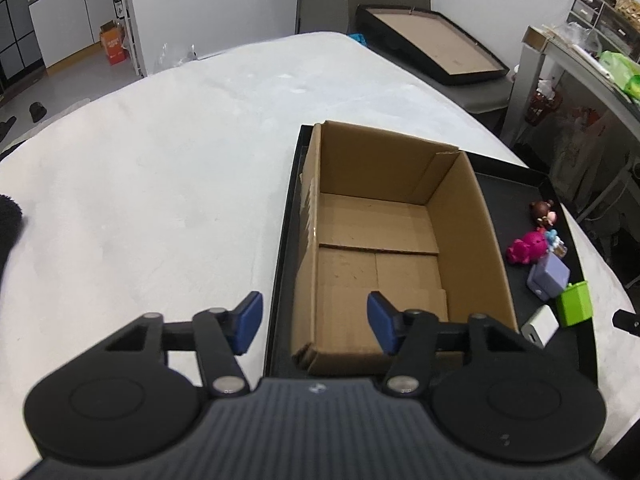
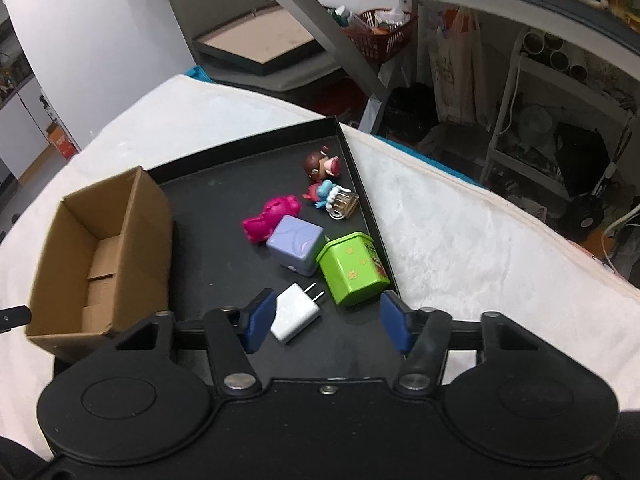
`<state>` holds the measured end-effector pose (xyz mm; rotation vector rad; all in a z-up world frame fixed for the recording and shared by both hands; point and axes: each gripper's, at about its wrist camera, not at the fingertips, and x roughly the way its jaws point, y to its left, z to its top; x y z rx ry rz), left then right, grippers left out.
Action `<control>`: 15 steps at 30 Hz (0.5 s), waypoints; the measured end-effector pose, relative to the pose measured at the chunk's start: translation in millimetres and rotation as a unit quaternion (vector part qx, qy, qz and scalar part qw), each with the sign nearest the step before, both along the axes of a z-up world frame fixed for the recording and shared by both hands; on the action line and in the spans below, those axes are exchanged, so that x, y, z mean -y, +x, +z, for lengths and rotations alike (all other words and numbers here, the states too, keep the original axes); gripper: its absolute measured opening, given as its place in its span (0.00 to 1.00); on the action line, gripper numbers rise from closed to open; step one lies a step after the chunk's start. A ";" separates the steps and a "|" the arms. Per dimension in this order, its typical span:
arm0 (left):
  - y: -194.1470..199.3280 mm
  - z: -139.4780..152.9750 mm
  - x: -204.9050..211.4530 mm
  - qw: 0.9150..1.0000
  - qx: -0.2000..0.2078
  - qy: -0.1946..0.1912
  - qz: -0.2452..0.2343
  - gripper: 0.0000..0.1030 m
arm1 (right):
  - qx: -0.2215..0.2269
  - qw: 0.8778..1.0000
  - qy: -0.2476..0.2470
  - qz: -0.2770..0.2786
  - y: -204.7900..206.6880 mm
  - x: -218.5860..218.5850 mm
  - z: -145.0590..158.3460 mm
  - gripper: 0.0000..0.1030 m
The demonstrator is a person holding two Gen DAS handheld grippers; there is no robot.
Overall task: Organize rigid objects
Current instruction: 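Move the right tool toward the green container while the left tool approaches the box wall, then close the right gripper on the lime-green container while the left gripper clamps the box wall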
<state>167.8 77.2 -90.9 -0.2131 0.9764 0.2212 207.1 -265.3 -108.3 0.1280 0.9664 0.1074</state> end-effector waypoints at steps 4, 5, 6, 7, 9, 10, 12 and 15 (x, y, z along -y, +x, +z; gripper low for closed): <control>10.4 -10.6 -6.0 1.000 -0.011 -0.005 0.011 0.46 | -0.013 1.000 -0.011 0.003 17.6 -0.8 -11.7 0.45; 12.3 -13.0 -7.3 1.000 -0.015 -0.006 0.011 0.45 | -0.017 1.000 -0.015 0.004 22.3 -1.8 -14.7 0.44; 14.5 -16.4 -8.5 1.000 -0.018 -0.006 0.012 0.45 | -0.021 1.000 -0.020 0.005 27.4 -3.4 -18.2 0.44; 16.8 -19.7 -9.2 1.000 -0.022 -0.006 0.013 0.44 | -0.024 0.999 -0.023 0.007 31.4 -5.2 -21.0 0.44; 21.7 -26.2 -10.2 0.999 -0.031 -0.005 0.012 0.43 | -0.030 0.999 -0.035 0.018 39.4 -11.2 -26.8 0.44; 23.4 -29.1 -10.0 0.999 -0.034 -0.003 0.009 0.41 | -0.031 0.998 -0.045 0.026 43.2 -15.7 -30.5 0.44; 26.2 -33.9 -11.0 0.999 -0.039 -0.003 0.007 0.39 | -0.034 0.996 -0.065 0.043 48.9 -23.0 -37.6 0.44; 30.1 -40.0 -13.5 0.999 -0.045 -0.006 0.009 0.32 | -0.033 0.992 -0.099 0.064 55.7 -33.8 -48.8 0.44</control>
